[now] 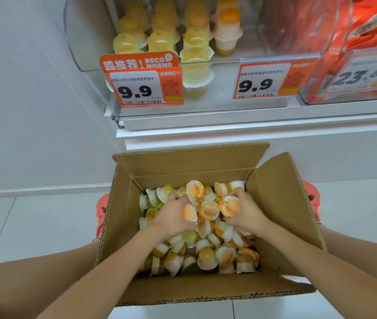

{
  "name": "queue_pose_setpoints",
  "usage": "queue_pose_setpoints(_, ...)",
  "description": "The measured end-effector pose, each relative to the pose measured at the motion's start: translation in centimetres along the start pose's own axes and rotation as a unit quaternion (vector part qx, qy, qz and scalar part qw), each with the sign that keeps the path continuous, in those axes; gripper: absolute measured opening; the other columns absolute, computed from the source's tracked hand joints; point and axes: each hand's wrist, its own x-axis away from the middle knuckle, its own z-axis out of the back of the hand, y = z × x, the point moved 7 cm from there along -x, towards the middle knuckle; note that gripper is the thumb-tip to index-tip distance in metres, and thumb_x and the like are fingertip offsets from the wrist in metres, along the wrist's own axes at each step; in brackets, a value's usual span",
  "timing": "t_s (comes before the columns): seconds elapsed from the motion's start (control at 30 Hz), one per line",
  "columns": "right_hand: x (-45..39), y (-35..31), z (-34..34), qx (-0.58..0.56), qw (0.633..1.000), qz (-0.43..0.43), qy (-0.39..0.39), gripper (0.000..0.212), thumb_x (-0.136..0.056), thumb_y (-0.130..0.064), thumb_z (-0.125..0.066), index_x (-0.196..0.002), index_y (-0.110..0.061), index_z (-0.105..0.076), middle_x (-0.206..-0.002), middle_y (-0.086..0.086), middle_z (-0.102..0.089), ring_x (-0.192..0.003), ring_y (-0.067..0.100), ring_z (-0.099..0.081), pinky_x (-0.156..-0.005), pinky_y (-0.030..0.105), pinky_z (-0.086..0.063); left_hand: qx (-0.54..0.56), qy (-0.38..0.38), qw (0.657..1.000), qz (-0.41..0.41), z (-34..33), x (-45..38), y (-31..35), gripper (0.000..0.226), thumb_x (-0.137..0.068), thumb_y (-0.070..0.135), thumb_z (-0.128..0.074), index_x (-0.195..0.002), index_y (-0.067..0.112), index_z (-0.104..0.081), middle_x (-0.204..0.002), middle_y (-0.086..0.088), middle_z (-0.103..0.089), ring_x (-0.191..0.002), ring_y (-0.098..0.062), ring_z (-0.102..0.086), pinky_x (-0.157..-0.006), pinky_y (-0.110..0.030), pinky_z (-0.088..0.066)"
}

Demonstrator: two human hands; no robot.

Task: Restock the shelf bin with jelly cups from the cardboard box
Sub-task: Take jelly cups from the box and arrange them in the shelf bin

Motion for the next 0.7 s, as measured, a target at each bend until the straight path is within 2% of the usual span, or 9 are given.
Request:
queue_pose_setpoints(0.1,1.5,-5.2,2.6,-0.046,0.997,0.056,-0.021,0.05,-0.069,-0.023,-0.08,-0.107,-0.025,-0.048,-0.104,-0.001,-0.06,-0.09,0.022,-0.062,-0.074,0.037,-0.053,0.002,0.033,0.998,-0.057,4.9,2.0,3.4,0.062,-0.068,0.026,-0.078,-0.125,0.021,-0.055,-0.11,0.002,-0.039,-0.095,-0.012,-0.047,-0.081,-0.021,-0.04)
queue_pose_setpoints(0.17,3.2,-9.1,4.9,-0.034,0.994,0.104,-0.026,0.048,-0.071,-0.026,-0.08,-0.109,-0.026,-0.052,-0.105,-0.007,-0.062,-0.092,0.013,-0.062,-0.077,0.029,-0.052,-0.012,0.064,0.992,-0.106,8.5,4.0,6.3,0.065,-0.067,0.026,-0.08,-0.127,0.024,-0.055,-0.112,0.003,-0.045,-0.099,-0.011,-0.049,-0.083,-0.02,-0.039)
queue_pose_setpoints(0.2,4.2,-11.2,6.2,-0.026,0.991,0.126,-0.022,0.049,-0.072,-0.027,-0.08,-0.112,-0.026,-0.052,-0.104,-0.01,-0.061,-0.09,0.009,-0.061,-0.073,0.022,-0.051,-0.014,0.083,0.988,-0.131,10.3,5.2,7.7,0.065,-0.066,0.024,-0.08,-0.127,0.025,-0.055,-0.114,0.004,-0.048,-0.102,-0.01,-0.049,-0.085,-0.019,-0.039)
queue_pose_setpoints(0.27,6.5,-15.4,8.7,-0.016,0.985,0.171,-0.006,0.061,-0.074,-0.026,-0.077,-0.125,-0.031,-0.043,-0.095,-0.013,-0.059,-0.078,0.003,-0.06,-0.065,0.015,-0.047,0.001,0.126,0.977,-0.173,13.8,7.8,10.1,0.063,-0.063,0.02,-0.079,-0.121,0.026,-0.054,-0.114,0.006,-0.053,-0.104,-0.01,-0.051,-0.086,-0.021,-0.042)
queue_pose_setpoints(0.33,8.6,-18.7,10.8,0.0,0.976,0.216,0.016,0.079,-0.073,-0.024,-0.078,-0.134,-0.038,-0.029,-0.081,-0.011,-0.056,-0.069,0.004,-0.06,-0.063,0.016,-0.047,0.025,0.156,0.968,-0.194,16.2,9.8,11.8,0.064,-0.06,0.018,-0.079,-0.116,0.026,-0.05,-0.11,0.007,-0.055,-0.099,-0.013,-0.054,-0.082,-0.025,-0.047)
queue_pose_setpoints(0.43,11.0,-23.1,13.0,0.052,0.955,0.29,0.045,0.092,-0.068,-0.023,-0.082,-0.135,-0.035,-0.021,-0.083,-0.008,-0.057,-0.071,0.004,-0.057,-0.063,0.014,-0.044,0.084,0.196,0.952,-0.22,18.8,12.1,13.2,0.056,-0.059,0.01,-0.079,-0.105,0.021,-0.049,-0.099,0.007,-0.058,-0.088,-0.013,-0.056,-0.071,-0.024,-0.048)
queue_pose_setpoints(0.5,11.5,-25.0,13.8,0.074,0.948,0.306,0.05,0.08,-0.064,-0.028,-0.086,-0.123,-0.031,-0.032,-0.093,-0.011,-0.057,-0.078,0.006,-0.055,-0.064,0.015,-0.042,0.137,0.217,0.939,-0.229,19.7,12.9,13.4,0.049,-0.056,0.013,-0.082,-0.095,0.017,-0.053,-0.092,0.006,-0.06,-0.084,-0.012,-0.055,-0.065,-0.023,-0.046)
queue_pose_setpoints(0.6,11.7,-27.2,14.8,0.071,0.936,0.341,0.053,0.053,-0.065,-0.029,-0.086,-0.109,-0.028,-0.057,-0.097,-0.021,-0.059,-0.084,0.008,-0.054,-0.064,0.018,-0.041,0.187,0.234,0.926,-0.228,20.7,13.2,13.7,0.05,-0.052,0.016,-0.092,-0.089,0.014,-0.058,-0.087,0.005,-0.064,-0.083,-0.008,-0.059,-0.064,-0.02,-0.047)
queue_pose_setpoints(0.7,11.7,-27.9,15.6,-0.031,0.94,0.339,0.035,0.046,-0.069,-0.021,-0.084,-0.11,-0.03,-0.065,-0.106,-0.019,-0.064,-0.097,0.006,-0.058,-0.077,0.021,-0.052,0.262,0.203,0.919,-0.213,21.3,12.7,13.8,0.053,-0.048,0.018,-0.093,-0.089,0.019,-0.061,-0.091,0.005,-0.069,-0.084,-0.006,-0.066,-0.074,-0.021,-0.053)
